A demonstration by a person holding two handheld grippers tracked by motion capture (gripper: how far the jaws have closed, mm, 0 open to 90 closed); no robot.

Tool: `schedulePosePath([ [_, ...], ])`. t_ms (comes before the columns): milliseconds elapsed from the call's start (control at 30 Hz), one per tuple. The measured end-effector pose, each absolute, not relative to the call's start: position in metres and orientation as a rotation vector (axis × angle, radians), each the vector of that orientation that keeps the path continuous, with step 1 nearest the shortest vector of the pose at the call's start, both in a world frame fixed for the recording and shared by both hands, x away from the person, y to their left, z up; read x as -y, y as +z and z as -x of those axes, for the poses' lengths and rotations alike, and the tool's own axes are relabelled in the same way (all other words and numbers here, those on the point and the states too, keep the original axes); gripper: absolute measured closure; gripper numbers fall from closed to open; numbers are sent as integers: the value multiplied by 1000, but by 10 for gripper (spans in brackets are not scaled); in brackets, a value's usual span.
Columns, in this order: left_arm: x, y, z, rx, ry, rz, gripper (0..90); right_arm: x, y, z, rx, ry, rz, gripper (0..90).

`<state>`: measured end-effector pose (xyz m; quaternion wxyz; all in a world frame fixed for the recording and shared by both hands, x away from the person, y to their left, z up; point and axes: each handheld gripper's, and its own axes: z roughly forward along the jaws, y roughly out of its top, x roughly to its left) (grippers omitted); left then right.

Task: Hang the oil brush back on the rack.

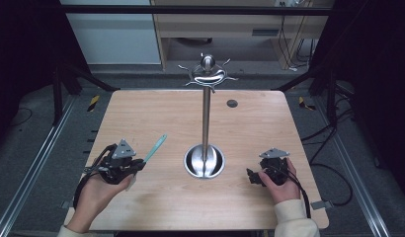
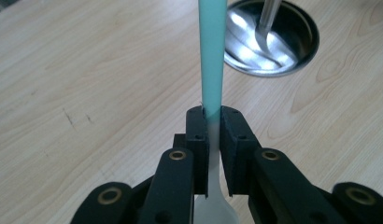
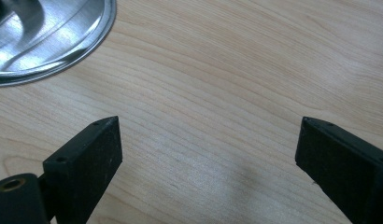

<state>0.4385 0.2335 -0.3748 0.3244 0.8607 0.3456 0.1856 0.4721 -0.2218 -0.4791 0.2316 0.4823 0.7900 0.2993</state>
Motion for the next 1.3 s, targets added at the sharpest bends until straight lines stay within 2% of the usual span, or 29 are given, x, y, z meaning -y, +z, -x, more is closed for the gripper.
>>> schedulePosePath([
  [1300, -220, -325, -432, -786, 572, -2048, 821, 223, -478, -472, -2164, 829, -1330, 79],
])
